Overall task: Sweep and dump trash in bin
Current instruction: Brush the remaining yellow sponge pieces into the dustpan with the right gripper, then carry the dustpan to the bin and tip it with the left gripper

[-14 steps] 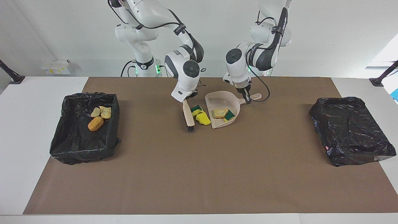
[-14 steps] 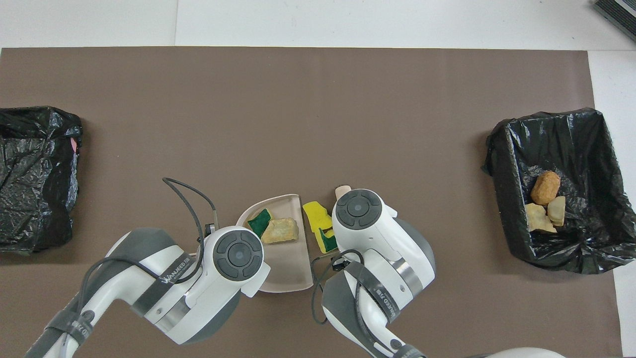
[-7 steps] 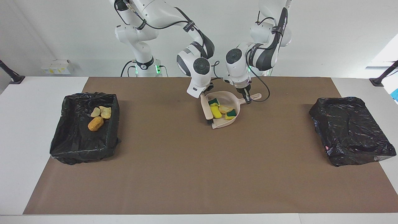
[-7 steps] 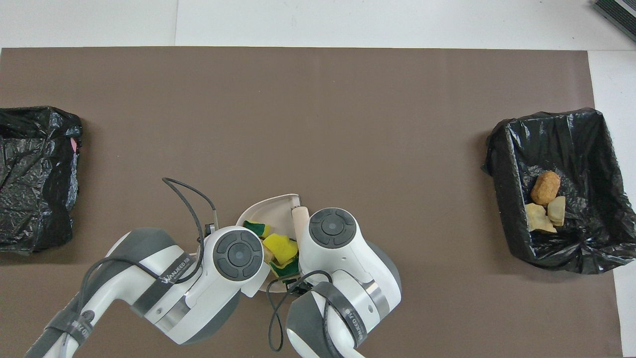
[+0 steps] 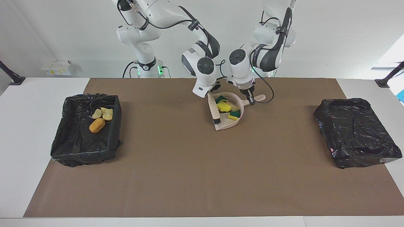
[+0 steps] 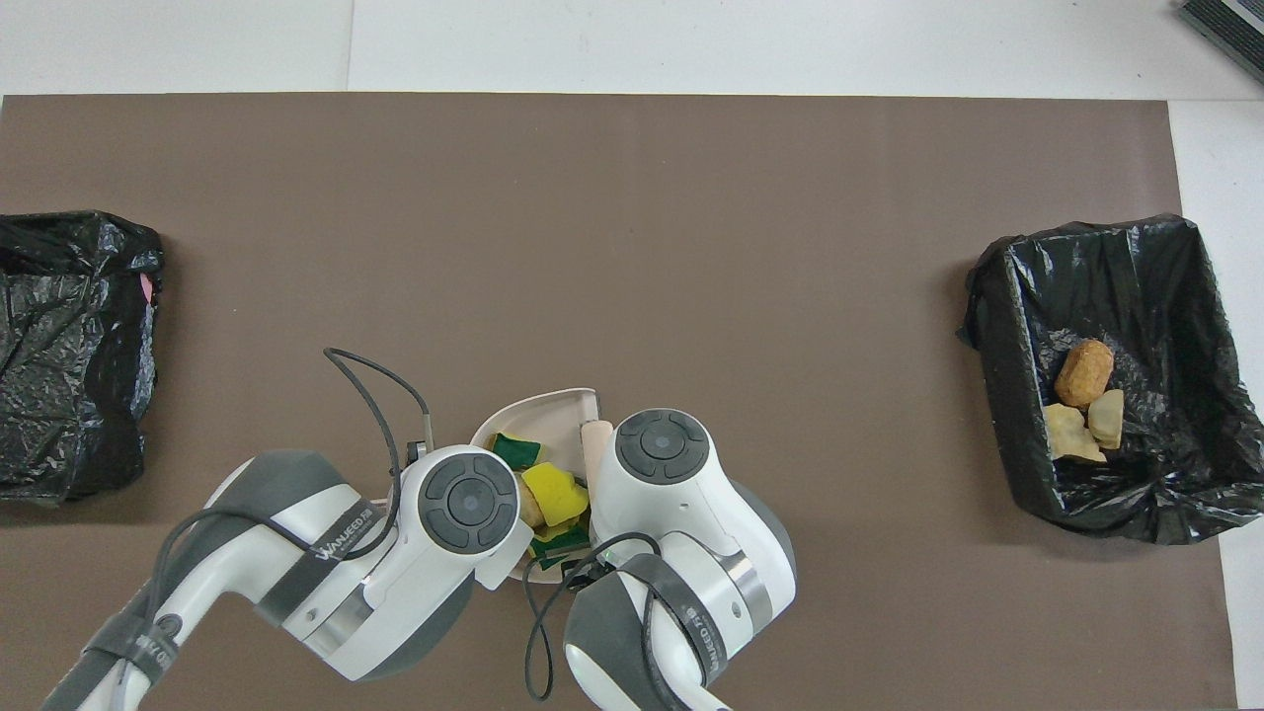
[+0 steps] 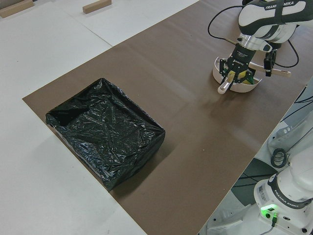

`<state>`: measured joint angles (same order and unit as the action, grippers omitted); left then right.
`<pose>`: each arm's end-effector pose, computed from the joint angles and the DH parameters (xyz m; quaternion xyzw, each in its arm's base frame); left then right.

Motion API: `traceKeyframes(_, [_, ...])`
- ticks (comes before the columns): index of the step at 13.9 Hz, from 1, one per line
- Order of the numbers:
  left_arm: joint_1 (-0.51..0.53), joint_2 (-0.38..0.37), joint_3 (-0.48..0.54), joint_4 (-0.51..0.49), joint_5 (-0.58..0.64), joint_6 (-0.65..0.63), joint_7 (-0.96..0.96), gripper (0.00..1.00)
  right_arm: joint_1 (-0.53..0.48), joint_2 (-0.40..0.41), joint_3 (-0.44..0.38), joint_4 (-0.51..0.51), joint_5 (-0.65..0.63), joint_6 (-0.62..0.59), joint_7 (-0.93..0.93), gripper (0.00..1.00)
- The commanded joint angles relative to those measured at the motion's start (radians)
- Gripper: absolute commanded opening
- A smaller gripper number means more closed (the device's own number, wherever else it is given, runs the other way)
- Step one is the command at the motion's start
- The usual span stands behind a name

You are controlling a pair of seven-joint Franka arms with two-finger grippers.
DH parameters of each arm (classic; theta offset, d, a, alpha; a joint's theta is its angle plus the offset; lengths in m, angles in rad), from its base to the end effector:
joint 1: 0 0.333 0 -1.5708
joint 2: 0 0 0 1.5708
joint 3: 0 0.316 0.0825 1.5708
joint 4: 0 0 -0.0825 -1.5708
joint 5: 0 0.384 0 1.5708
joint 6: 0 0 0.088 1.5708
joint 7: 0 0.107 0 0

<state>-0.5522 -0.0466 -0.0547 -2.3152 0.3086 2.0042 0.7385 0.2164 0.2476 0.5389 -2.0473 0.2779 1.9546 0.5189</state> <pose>0.3996 -0.2552 0.3449 -0.7148 0.6745 0.1387 0.1221 0.3916 0.3860 0.3193 -0.9701 -0.0470 0.2318 0.0543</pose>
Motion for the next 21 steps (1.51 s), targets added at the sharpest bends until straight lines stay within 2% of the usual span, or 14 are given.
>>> traceKeyframes(1, [0.057,-0.022,0.003,0.022,-0.028,0.005,0.085,0.00,-0.012,-0.014,0.009,-0.023,-0.037,-0.007,0.151,0.00])
traceKeyframes(4, [0.066,-0.042,0.004,0.023,-0.057,0.004,0.134,0.00,0.001,-0.030,0.010,-0.033,-0.043,-0.016,0.320,0.00])
traceKeyframes(7, [0.106,-0.074,0.004,0.033,-0.075,0.001,0.174,0.00,0.001,-0.024,0.010,-0.016,-0.075,-0.017,0.322,0.00])
traceKeyframes(10, [0.191,-0.075,0.004,0.124,-0.075,-0.039,0.258,0.00,-0.002,-0.025,0.010,-0.017,-0.085,-0.017,0.313,0.00])
traceKeyframes(13, [0.325,-0.064,0.009,0.233,-0.074,-0.102,0.344,0.00,0.001,-0.027,0.015,-0.017,-0.097,-0.008,0.267,0.00])
traceKeyframes(15, [0.435,-0.059,0.009,0.250,-0.065,-0.093,0.384,0.00,0.011,-0.027,0.019,-0.019,-0.095,0.003,0.227,0.00])
traceKeyframes(17, [0.564,-0.042,0.009,0.293,0.021,-0.062,0.430,0.00,0.056,-0.028,0.021,-0.021,-0.074,0.078,0.239,0.00])
traceKeyframes(19, [0.696,0.010,0.009,0.379,0.038,-0.047,0.470,0.00,0.104,-0.027,0.019,-0.021,-0.034,0.095,0.262,0.00])
traceKeyframes(21, [0.832,0.072,0.010,0.471,0.034,-0.012,0.604,0.00,0.135,-0.021,0.019,-0.025,-0.034,0.096,0.279,0.00])
